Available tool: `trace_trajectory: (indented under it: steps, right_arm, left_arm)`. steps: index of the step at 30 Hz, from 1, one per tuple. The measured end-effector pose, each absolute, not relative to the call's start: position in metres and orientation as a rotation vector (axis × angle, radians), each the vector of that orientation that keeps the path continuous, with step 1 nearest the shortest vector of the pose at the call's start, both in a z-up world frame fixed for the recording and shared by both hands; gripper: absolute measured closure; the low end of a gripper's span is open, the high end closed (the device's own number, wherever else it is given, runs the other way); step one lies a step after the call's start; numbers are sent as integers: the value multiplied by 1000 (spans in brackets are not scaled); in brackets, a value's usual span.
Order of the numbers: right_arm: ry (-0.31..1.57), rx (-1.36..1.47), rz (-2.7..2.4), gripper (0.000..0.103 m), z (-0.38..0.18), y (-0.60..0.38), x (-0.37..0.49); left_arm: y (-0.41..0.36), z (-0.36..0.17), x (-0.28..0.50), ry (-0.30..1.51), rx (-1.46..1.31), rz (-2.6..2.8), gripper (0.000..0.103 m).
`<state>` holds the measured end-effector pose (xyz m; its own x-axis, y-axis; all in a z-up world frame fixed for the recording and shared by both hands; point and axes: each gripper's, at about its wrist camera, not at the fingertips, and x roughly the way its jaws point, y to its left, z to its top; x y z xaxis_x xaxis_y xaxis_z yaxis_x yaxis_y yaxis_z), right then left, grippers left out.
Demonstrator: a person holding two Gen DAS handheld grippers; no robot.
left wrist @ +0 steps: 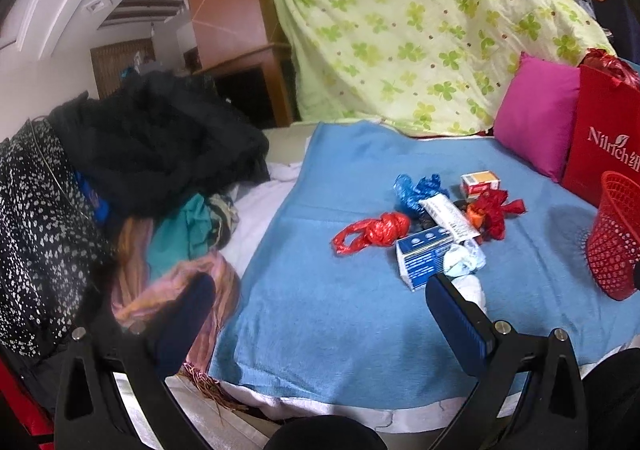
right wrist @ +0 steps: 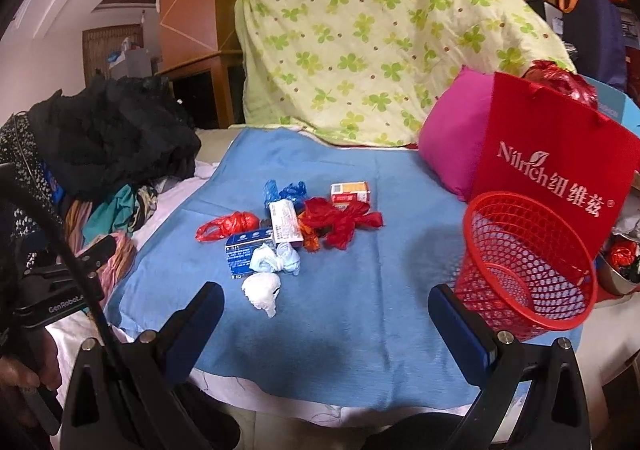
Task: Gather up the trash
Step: 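Grasp the white tissue with the right tool while the left tool grasps the blue toothpaste box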
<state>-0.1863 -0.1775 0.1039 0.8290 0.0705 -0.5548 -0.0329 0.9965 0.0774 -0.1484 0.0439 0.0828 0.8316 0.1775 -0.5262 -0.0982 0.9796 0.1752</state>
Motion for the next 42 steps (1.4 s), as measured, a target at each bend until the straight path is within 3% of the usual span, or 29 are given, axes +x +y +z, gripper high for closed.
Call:
trace_trajectory:
  steps: [14, 16, 20, 23, 26, 31, 38, 41, 42]
  right_arm:
    - [743, 163, 253, 0, 42, -161, -96]
    - [790, 205, 296, 5, 26, -158, -75]
    - [919, 248, 369, 34, -12, -140, -28]
    - [996, 281, 414, 42, -35, -127, 0]
    - [1054, 290, 417, 65, -59, -115, 24]
    - [1097, 314, 431, 70, -79, -118, 31]
    - [1043, 296, 378, 70, -45, -164, 0]
    - [1007, 321, 338, 70, -28, -191, -12]
    - [990, 322, 322, 70, -22, -200, -16]
  left_arm:
    - [78, 37, -82, 693, 168, 119, 0]
    - [83, 26, -69, 725, 168, 88, 0]
    - [89, 7, -44, 788, 142, -9, 0]
    - [87, -6, -28, 822, 135, -89, 0]
    - [82, -16, -10, 851, 131, -162, 0]
    - [57, -27, 21, 882, 123, -321, 0]
    - [18, -49, 74, 920, 59, -534, 2]
    - [10, -61, 89, 954, 24, -609, 12]
    - [8, -66, 94, 973, 4, -642, 22]
